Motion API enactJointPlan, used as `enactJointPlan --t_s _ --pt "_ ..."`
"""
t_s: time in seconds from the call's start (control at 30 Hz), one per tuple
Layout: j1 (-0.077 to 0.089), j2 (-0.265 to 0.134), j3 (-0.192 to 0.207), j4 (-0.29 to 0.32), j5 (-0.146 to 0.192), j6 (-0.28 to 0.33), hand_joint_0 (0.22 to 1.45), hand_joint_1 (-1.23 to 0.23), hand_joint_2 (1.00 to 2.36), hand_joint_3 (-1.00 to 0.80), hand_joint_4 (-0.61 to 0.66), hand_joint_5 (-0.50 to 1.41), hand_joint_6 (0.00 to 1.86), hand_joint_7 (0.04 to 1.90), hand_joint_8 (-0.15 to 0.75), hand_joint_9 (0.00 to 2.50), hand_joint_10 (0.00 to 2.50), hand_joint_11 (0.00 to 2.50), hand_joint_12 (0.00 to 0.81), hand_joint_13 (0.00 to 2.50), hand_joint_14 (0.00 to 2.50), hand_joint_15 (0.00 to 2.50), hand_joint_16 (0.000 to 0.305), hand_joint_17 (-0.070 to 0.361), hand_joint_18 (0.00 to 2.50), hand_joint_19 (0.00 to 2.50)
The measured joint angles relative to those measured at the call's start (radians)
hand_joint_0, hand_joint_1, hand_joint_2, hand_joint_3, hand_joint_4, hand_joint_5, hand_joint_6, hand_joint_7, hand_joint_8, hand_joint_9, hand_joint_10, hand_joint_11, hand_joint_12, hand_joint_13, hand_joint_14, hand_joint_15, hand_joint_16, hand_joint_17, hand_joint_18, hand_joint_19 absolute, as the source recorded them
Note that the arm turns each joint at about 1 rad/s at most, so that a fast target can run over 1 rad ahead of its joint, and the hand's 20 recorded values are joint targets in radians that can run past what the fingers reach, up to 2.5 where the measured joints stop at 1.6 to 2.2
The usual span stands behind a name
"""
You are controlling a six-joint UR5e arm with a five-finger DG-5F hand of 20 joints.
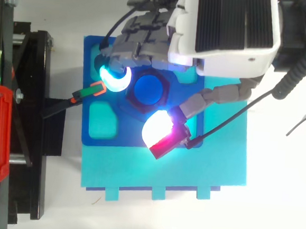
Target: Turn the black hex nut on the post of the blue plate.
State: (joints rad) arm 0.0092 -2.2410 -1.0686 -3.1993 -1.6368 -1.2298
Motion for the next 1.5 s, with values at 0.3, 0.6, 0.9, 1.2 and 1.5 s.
enactJointPlan --t_s 0.3,0.6,0.9,1.2,1.5 --pt "0.007 0.000 -0.001 0.000 0.004 0.001 0.49 -0.35 1.00 -0.50 0.28 -0.14 0.50 0.93 0.260 0.58 0.00 0.10 0.364 0.48 0.01 0.18 0.051 0.115 0.34 0.33" --pt "0.003 0.000 -0.001 -0.005 0.006 0.000 0.49 -0.35 1.00 -0.50 0.28 -0.14 0.50 0.93 0.261 0.58 0.00 0.10 0.364 0.49 0.01 0.19 0.051 0.116 0.34 0.32" --pt "-0.014 0.000 -0.001 -0.032 -0.001 0.000 0.49 -0.35 1.00 -0.50 0.28 -0.14 0.50 0.93 0.261 0.58 0.00 0.09 0.363 0.49 0.01 0.19 0.051 0.116 0.34 0.33" --pt "-0.055 0.000 -0.001 -0.046 -0.042 -0.002 0.49 -0.35 1.00 -0.50 0.28 -0.14 0.50 0.93 0.258 0.58 0.00 0.10 0.363 0.49 0.01 0.19 0.051 0.115 0.34 0.34" --pt "-0.091 0.000 0.009 -0.052 -0.092 -0.001 0.49 -0.35 1.00 -0.50 0.28 -0.14 0.50 0.92 0.259 0.58 0.00 0.10 0.363 0.50 0.01 0.19 0.051 0.116 0.35 0.35"
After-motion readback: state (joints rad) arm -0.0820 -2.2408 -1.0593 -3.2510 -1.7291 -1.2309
